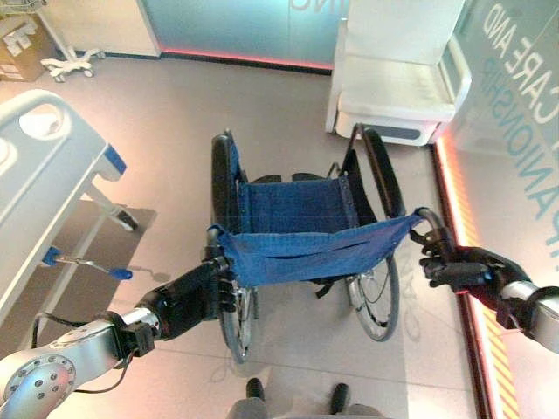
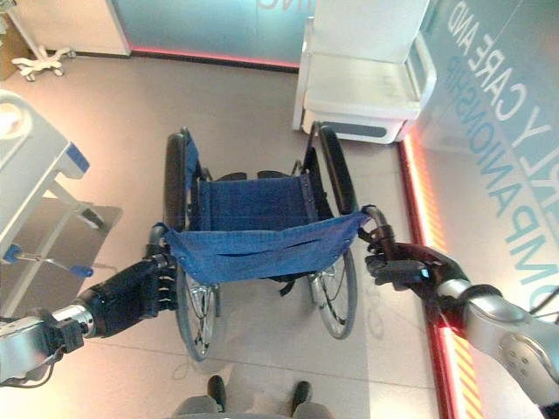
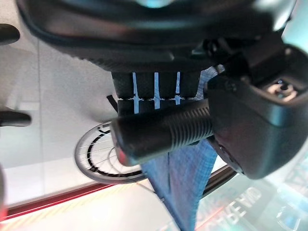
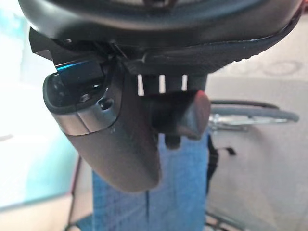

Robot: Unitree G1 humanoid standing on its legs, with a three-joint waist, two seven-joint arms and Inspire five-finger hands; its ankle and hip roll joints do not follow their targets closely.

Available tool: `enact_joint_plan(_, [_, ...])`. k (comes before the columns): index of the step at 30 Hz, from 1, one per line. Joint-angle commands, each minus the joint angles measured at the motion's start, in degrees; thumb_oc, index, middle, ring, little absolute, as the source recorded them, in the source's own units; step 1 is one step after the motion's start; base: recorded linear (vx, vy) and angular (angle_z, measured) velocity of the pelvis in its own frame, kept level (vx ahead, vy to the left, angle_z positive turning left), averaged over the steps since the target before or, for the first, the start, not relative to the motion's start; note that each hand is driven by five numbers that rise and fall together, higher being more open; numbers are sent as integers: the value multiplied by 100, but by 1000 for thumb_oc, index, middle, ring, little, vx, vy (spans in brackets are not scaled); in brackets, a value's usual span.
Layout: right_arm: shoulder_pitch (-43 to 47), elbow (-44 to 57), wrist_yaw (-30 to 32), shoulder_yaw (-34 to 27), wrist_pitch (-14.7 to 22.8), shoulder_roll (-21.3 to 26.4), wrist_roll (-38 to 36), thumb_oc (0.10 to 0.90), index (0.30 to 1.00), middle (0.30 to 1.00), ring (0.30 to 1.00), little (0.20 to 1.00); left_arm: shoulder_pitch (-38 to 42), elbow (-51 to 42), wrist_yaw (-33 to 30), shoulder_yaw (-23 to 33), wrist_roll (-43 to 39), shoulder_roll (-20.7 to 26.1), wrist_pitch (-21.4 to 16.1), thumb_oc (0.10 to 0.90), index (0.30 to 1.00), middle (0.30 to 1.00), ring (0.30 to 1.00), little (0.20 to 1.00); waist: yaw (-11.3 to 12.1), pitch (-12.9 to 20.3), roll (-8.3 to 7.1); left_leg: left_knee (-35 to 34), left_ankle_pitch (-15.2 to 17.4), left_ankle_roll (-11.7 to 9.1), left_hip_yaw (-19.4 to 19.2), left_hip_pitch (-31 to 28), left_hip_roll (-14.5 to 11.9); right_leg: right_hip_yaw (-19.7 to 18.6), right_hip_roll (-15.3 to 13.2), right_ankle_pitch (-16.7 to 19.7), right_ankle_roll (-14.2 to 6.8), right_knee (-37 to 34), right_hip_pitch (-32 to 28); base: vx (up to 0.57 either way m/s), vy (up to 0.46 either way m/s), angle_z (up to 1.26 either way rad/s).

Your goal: Push the wheelchair next to the bed

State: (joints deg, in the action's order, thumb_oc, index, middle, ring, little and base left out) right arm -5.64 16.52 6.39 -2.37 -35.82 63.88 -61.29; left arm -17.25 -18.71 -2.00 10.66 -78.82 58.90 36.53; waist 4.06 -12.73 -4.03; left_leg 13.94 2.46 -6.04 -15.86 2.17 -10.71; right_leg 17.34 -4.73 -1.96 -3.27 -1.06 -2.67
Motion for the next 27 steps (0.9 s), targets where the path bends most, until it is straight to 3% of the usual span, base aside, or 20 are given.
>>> enact_joint_plan(1, [727,59,-270,-366,433,461,472,400,300,300,300,300,286,144,-23,225,81,-362,-408,400,300,300,300,300,17,-58,-57,1752,-1036,-17,768,850,-176,-150,278,-73,106,268,-316,178,-55,-53])
enact_joint_plan(2, [777,62,-356,-296,447,396,588,400,300,300,300,300,216,141,-19,299,95,-393,-362,400,300,300,300,300,100,-113,-35,1720,-967,75,833,1024,122,-291,314,-131,90,331,-381,179,-32,-48])
enact_joint_plan(4, [811,94,-444,-268,436,382,629,400,300,300,300,300,90,122,6,416,91,-384,-324,400,300,300,300,300,199,-140,13,1445,-1060,107,808,1204,353,-421,407,-203,73,373,-464,235,0,-25])
enact_joint_plan(5, [864,142,-475,-219,415,405,580,400,300,300,300,300,-13,116,41,525,58,-358,-309,400,300,300,300,300,318,-174,87,970,-1257,84,745,1279,441,-476,534,-303,59,369,-642,318,17,-24])
enact_joint_plan(7, [912,120,-541,-171,406,405,591,400,300,300,300,300,-34,157,68,545,52,-342,-332,400,300,300,300,300,387,-165,160,429,-1469,21,716,1271,468,-483,629,-376,37,364,-780,348,63,-37])
enact_joint_plan(8, [950,73,-649,-100,418,350,692,400,300,300,300,300,-99,220,144,584,75,-339,-360,400,300,300,300,300,505,-130,267,-357,-1737,-53,744,1306,532,-547,754,-462,2,329,-990,401,95,-35])
enact_joint_plan(12, [1119,-20,-789,211,479,181,972,400,300,300,300,300,-189,213,236,493,386,-476,-406,400,300,300,300,300,795,-70,375,-1543,-2147,-147,805,1306,623,-731,965,-809,28,313,-1550,496,123,-50])
enact_joint_plan(13, [1135,-23,-791,234,497,178,996,400,300,300,300,300,-196,209,245,492,403,-482,-414,400,300,300,300,300,811,-73,371,-1595,-2152,-147,789,1294,640,-739,965,-842,27,328,-1582,432,166,-80])
enact_joint_plan(15, [1500,-141,-764,536,529,159,982,400,300,300,300,300,-124,219,166,422,389,-458,-487,400,300,300,300,300,920,56,269,-1532,-1514,114,735,1113,804,-744,897,-1076,-90,541,-1645,404,194,-81])
enact_joint_plan(18, [1637,-192,-821,556,465,133,987,400,300,300,300,300,-94,307,222,455,437,-439,-492,400,300,300,300,300,985,127,144,-1119,-1143,306,671,1242,928,-725,813,-1168,-166,881,-1659,342,162,-40])
enact_joint_plan(19, [1632,-209,-856,504,466,132,992,400,300,300,300,300,-102,336,305,494,529,-436,-464,400,300,300,300,300,1041,190,3,-912,-957,473,651,1295,1088,-643,720,-995,-294,1285,-1654,366,189,-13])
enact_joint_plan(21, [1628,-192,-802,472,472,145,945,400,300,300,300,300,-120,362,415,548,621,-432,-431,400,300,300,300,300,1089,264,-69,-916,-909,573,703,1271,1204,-607,680,-617,-464,1681,-1506,351,202,-5])
enact_joint_plan(23, [1584,-113,-684,304,558,154,807,400,300,300,300,300,-156,365,616,673,857,-456,-411,400,300,300,300,300,1172,359,-185,-969,-758,796,880,1116,1462,-647,532,403,-947,2957,-984,376,223,-8])
enact_joint_plan(24, [1591,-86,-650,279,551,163,770,400,300,300,300,300,-157,358,641,691,881,-467,-403,400,300,300,300,300,1175,372,-170,-984,-737,820,919,1082,1465,-665,552,537,-998,3239,-857,303,157,-11])
enact_joint_plan(25, [1651,-24,-547,226,522,175,659,400,300,300,300,300,-151,354,733,742,994,-532,-377,400,300,300,300,300,1145,375,-143,-981,-630,893,1058,965,1514,-776,661,851,-1096,3905,-345,279,131,8])
enact_joint_plan(27, [1751,-26,-527,261,479,129,680,400,300,300,300,300,-118,363,735,704,1055,-602,-384,400,300,300,300,300,1076,355,-117,-916,-535,926,1120,895,1552,-815,617,790,-1043,3998,8,247,95,14])
